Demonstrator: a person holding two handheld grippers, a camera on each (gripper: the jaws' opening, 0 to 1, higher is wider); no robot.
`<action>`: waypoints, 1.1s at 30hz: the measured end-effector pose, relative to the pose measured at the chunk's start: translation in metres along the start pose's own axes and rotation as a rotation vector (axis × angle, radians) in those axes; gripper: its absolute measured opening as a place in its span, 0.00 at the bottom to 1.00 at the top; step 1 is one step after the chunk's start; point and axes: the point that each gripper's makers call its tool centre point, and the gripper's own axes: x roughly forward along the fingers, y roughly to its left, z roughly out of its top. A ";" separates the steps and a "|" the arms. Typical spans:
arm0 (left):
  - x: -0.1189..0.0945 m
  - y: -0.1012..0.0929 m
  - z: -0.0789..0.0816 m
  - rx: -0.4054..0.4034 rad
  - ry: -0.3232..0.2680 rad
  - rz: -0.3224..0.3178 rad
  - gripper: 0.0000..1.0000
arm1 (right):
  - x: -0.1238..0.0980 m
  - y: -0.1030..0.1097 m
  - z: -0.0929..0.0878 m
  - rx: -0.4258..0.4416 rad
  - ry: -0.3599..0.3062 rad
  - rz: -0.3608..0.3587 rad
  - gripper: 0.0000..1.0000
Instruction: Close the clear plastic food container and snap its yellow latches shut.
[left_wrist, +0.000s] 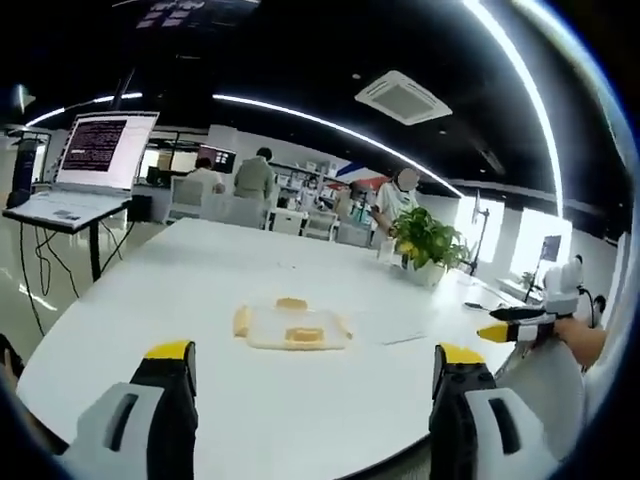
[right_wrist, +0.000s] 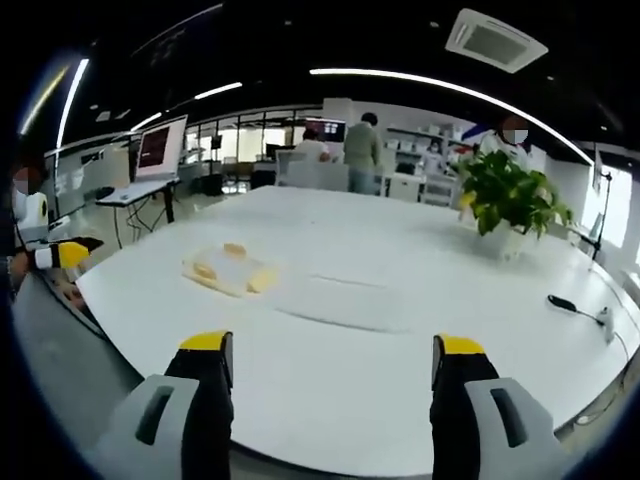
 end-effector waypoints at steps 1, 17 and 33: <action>0.001 0.002 0.000 -0.024 0.010 -0.009 0.99 | 0.001 -0.001 0.000 0.004 0.003 0.011 0.81; 0.052 0.019 0.018 0.144 0.082 -0.080 0.99 | 0.048 -0.001 0.036 -0.217 -0.003 0.169 0.78; 0.141 0.053 0.023 0.337 0.236 -0.191 0.99 | 0.137 0.041 0.067 -0.352 -0.009 0.343 0.71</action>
